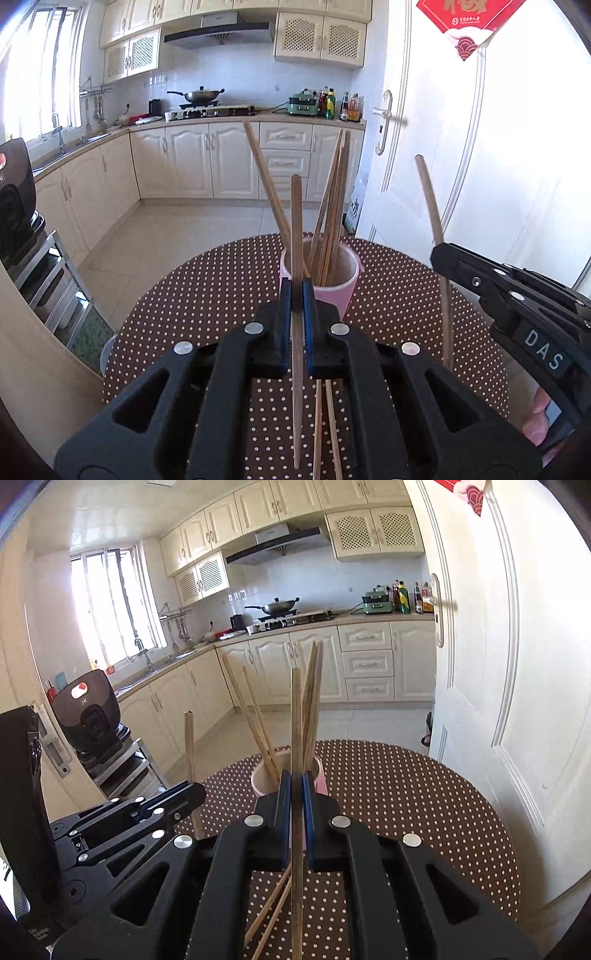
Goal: Organize utensils
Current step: 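Lower both held chopsticks into the pink cup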
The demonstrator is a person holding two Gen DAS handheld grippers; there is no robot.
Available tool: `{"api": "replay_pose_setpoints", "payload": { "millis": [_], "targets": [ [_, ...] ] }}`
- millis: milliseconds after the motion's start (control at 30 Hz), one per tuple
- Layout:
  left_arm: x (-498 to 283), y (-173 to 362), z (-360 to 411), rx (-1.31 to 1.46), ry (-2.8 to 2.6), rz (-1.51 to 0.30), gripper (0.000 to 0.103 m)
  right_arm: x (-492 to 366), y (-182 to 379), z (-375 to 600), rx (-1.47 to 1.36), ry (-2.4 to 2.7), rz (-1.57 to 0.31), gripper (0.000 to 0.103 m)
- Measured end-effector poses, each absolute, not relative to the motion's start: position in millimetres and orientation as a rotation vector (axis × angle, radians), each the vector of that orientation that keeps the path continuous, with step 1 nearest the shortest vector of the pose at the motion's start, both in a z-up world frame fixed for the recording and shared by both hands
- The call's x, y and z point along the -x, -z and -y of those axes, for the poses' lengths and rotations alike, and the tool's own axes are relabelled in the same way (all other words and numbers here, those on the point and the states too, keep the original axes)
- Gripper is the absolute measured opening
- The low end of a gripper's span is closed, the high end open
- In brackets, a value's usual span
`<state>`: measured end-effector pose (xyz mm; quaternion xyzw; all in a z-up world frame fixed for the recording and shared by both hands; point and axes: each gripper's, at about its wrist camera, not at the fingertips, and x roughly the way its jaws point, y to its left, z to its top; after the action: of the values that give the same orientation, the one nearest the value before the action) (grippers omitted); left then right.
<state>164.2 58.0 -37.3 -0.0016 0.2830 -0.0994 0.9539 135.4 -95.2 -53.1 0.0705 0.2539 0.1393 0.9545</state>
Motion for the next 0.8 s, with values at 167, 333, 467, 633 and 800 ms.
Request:
{"api": "replay_pose_setpoints", "payload": {
  "millis": [167, 333, 467, 633, 800],
  "targets": [
    [-165, 22, -56, 0.003, 0.205, -0.53, 0.006, -144, 40, 94, -0.145, -0.288, -0.471, 0.005],
    [-168, 7, -52, -0.003, 0.215, -0.494, 0.006, -152, 30, 94, -0.161, -0.29, -0.442, 0.005],
    [-170, -5, -48, -0.007, 0.221, -0.469, 0.006, -159, 26, 96, -0.173, -0.283, -0.423, 0.005],
    [-172, -20, -45, -0.014, 0.226, -0.435, 0.006, -164, 19, 97, -0.185, -0.268, -0.395, 0.005],
    [-172, -38, -42, -0.027, 0.237, -0.408, 0.006, -170, 11, 101, -0.199, -0.258, -0.371, 0.005]
  ]
}}
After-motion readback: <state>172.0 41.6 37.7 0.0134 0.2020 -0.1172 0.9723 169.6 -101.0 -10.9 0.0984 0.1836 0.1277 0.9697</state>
